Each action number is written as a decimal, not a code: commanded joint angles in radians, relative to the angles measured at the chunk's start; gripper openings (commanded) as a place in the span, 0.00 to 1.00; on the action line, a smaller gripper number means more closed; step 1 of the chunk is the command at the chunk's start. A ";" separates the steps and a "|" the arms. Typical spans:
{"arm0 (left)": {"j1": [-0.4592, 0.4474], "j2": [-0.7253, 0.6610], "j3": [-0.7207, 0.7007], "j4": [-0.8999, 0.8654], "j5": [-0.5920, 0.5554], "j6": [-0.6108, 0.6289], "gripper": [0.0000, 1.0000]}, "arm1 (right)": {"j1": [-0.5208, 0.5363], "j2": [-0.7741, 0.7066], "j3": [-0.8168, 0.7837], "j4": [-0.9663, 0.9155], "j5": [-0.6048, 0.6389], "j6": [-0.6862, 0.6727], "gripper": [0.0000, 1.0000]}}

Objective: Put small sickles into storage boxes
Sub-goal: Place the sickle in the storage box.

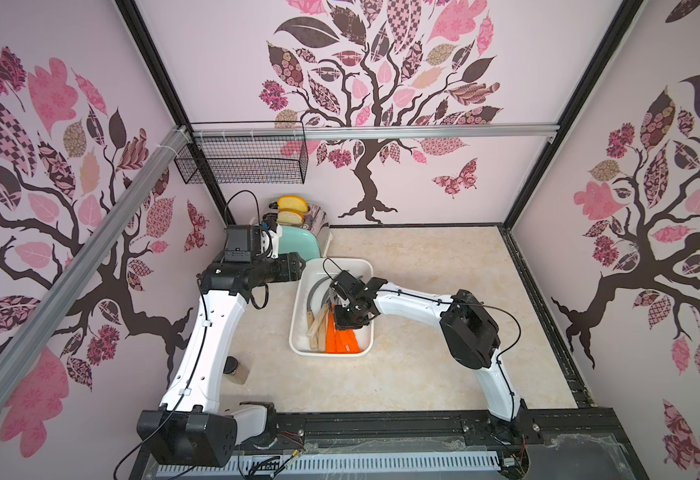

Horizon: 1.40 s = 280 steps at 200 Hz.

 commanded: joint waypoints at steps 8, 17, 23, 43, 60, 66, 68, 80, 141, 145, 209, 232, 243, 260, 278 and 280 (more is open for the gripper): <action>0.002 0.001 0.027 0.013 0.011 0.007 0.76 | -0.006 0.021 0.028 -0.025 0.013 -0.021 0.27; 0.003 0.002 0.028 0.013 0.011 0.007 0.76 | -0.006 0.025 0.030 -0.025 0.013 -0.021 0.28; 0.002 0.001 0.027 0.014 0.011 0.007 0.76 | -0.006 0.026 0.032 -0.026 0.012 -0.021 0.29; 0.003 0.004 0.031 0.014 0.010 0.008 0.76 | -0.006 0.029 0.037 -0.026 0.009 -0.021 0.31; 0.002 0.005 0.034 0.012 0.009 0.009 0.76 | -0.005 0.030 0.048 -0.033 0.009 -0.023 0.33; 0.003 0.007 0.034 0.013 0.008 0.009 0.76 | -0.006 0.030 0.052 -0.036 0.014 -0.026 0.33; 0.003 0.007 0.034 0.013 0.008 0.010 0.76 | -0.006 0.029 0.054 -0.037 0.015 -0.025 0.34; 0.003 0.009 0.037 0.010 0.008 0.008 0.76 | -0.006 0.029 0.063 -0.047 0.021 -0.029 0.38; 0.002 0.016 0.044 0.013 0.009 0.006 0.76 | -0.006 0.027 0.106 -0.087 0.045 -0.049 0.46; 0.002 0.016 0.044 0.013 0.009 0.007 0.76 | -0.005 0.024 0.107 -0.088 0.048 -0.050 0.46; 0.003 0.025 0.062 0.022 0.012 0.028 0.76 | -0.030 -0.144 0.087 -0.181 0.268 -0.099 0.46; 0.002 0.032 0.063 0.033 0.025 0.033 0.76 | -0.072 -0.277 -0.013 -0.186 0.338 -0.110 0.46; 0.003 0.038 0.063 0.038 0.028 0.033 0.77 | -0.100 -0.350 -0.079 -0.174 0.373 -0.115 0.46; 0.002 0.045 0.066 0.041 0.040 0.031 0.77 | -0.168 -0.485 -0.201 -0.165 0.423 -0.112 0.46; 0.002 0.050 0.068 0.049 0.046 0.032 0.77 | -0.267 -0.634 -0.341 -0.139 0.432 -0.103 0.46; 0.002 0.049 0.069 0.051 0.048 0.032 0.77 | -0.278 -0.651 -0.358 -0.134 0.431 -0.103 0.47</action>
